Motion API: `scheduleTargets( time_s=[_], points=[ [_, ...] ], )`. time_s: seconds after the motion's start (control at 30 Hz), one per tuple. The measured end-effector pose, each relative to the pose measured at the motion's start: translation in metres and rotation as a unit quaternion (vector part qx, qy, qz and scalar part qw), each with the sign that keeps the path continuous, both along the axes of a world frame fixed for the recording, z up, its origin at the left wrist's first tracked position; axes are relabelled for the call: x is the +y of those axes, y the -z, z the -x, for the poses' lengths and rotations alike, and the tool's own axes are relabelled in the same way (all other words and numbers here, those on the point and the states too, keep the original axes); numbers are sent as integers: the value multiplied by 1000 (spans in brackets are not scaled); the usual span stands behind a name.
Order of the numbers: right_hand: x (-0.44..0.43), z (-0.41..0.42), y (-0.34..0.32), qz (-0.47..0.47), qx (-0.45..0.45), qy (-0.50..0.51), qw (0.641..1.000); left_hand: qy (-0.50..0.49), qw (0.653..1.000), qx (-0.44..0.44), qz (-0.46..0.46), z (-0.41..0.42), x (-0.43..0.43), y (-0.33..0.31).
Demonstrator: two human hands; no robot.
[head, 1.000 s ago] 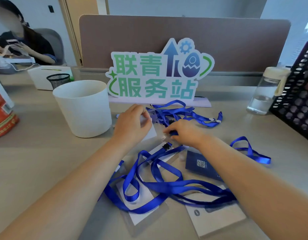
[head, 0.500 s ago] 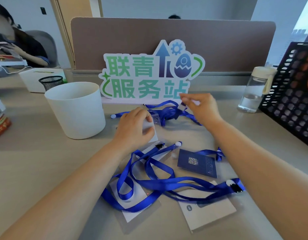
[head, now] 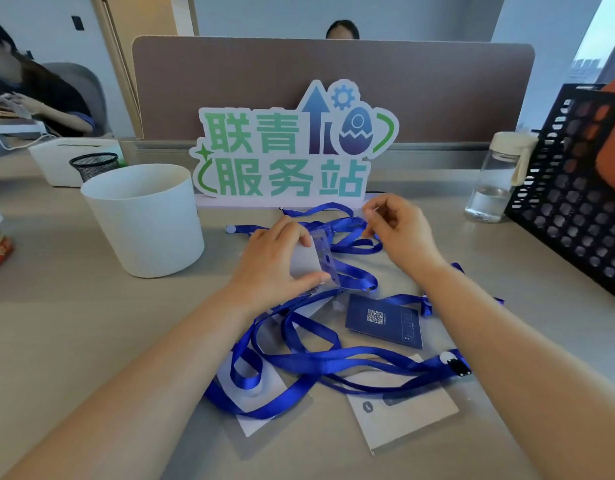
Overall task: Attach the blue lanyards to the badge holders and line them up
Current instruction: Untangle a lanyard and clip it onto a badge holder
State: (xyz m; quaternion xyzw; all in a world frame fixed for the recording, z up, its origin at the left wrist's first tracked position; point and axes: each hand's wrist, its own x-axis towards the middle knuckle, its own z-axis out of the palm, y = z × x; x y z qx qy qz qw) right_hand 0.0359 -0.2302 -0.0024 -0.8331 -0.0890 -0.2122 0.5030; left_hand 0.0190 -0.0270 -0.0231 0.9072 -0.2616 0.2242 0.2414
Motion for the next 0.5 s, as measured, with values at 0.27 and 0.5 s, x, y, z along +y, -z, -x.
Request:
scheduleTargets(
  time_s=[0.27,0.5],
  points=[
    [19,11,33,88,38,-57,994,32,999,-31,22,-3,4,12],
    [19,22,29,110,32,-111,987,31,997,-64,12,-5,6,17]
  ],
)
